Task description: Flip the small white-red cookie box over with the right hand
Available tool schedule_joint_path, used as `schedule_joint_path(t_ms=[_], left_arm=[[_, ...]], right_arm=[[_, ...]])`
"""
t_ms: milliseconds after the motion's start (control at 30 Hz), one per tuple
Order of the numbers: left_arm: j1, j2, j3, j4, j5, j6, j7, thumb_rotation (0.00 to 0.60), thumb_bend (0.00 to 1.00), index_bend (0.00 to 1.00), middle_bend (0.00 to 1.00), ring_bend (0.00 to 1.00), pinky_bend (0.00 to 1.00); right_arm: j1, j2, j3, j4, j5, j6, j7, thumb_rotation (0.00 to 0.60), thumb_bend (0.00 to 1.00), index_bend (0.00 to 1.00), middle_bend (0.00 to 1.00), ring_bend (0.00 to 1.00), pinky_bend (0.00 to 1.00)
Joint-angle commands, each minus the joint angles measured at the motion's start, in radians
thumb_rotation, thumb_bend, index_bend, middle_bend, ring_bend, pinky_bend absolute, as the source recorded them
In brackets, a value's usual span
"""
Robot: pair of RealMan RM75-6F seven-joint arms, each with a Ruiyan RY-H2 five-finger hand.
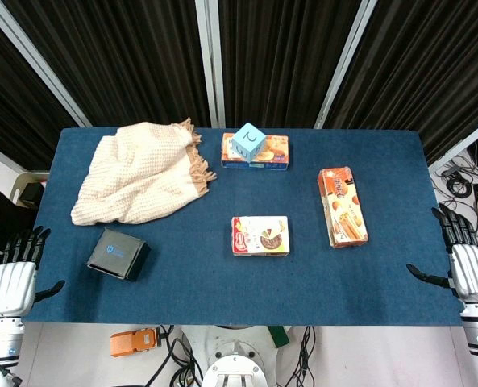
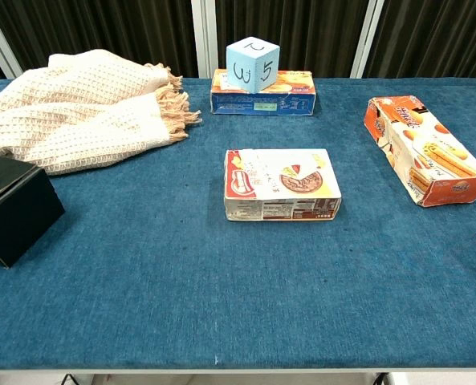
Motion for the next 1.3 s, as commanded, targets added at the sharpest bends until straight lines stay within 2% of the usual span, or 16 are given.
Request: schedule_joint_path(t_ms=[33,200,333,400,533,667,800,867,967,1133,1300], left_arm=[[-0.002,0.000,-0.001,0.000,-0.003,-0.003,0.001,0.600,0.00,0.07,0.06,0.00,0.00],[-0.001,0.001,-0.003,-0.001,-0.004,0.000,0.002,0.600,0.00,0.07,0.06,0.00,0.00],[0.001,0.000,-0.001,0.001,0.002,0.007,-0.005,0.600,0.00,0.07,0.06,0.00,0.00],[0.003,-0.003,0.000,0.006,0.006,0.012,-0.011,0.600,0.00,0.07,0.06,0.00,0.00],[0.009,-0.006,0.002,0.017,0.011,0.023,-0.024,0.600,0.00,0.07,0.06,0.00,0.00],[0.013,-0.008,0.004,0.028,0.014,0.029,-0.036,0.600,0.00,0.07,0.06,0.00,0.00],[0.015,-0.012,0.007,0.042,0.016,0.029,-0.047,0.600,0.00,0.07,0.06,0.00,0.00],[0.016,-0.015,0.008,0.051,0.014,0.027,-0.053,0.600,0.00,0.07,0.06,0.00,0.00],[0.017,-0.019,0.008,0.061,0.011,0.024,-0.062,0.600,0.00,0.07,0.06,0.00,0.00],[0.015,-0.023,0.008,0.073,0.006,0.015,-0.069,0.600,0.00,0.07,0.06,0.00,0.00],[0.014,-0.026,0.006,0.081,0.002,0.009,-0.076,0.600,0.00,0.07,0.06,0.00,0.00]], right_arm=[[0.004,0.000,0.001,-0.005,0.002,-0.006,-0.007,0.600,0.21,0.00,0.00,0.00,0.00],[0.019,0.002,-0.006,-0.033,-0.017,-0.027,-0.013,0.600,0.21,0.00,0.00,0.00,0.00],[0.061,0.015,-0.024,-0.108,-0.076,-0.081,-0.032,0.600,0.21,0.00,0.00,0.00,0.00],[0.097,0.019,-0.023,-0.175,-0.087,-0.132,-0.089,0.600,0.21,0.00,0.00,0.00,0.00],[0.190,-0.013,0.007,-0.311,-0.035,-0.267,-0.305,0.600,0.21,0.00,0.00,0.00,0.00],[0.297,-0.092,0.065,-0.397,0.131,-0.394,-0.529,0.600,0.19,0.00,0.00,0.00,0.00],[0.424,-0.215,0.126,-0.390,0.370,-0.469,-0.728,0.600,0.04,0.00,0.00,0.00,0.00],[0.493,-0.282,0.146,-0.363,0.498,-0.479,-0.827,0.600,0.00,0.00,0.00,0.00,0.00],[0.584,-0.371,0.161,-0.318,0.659,-0.465,-0.945,0.600,0.00,0.00,0.00,0.00,0.00],[0.732,-0.494,0.176,-0.213,0.891,-0.463,-1.075,0.600,0.00,0.00,0.00,0.00,0.00],[0.840,-0.599,0.178,-0.103,1.003,-0.412,-1.172,0.600,0.00,0.00,0.00,0.00,0.00]])
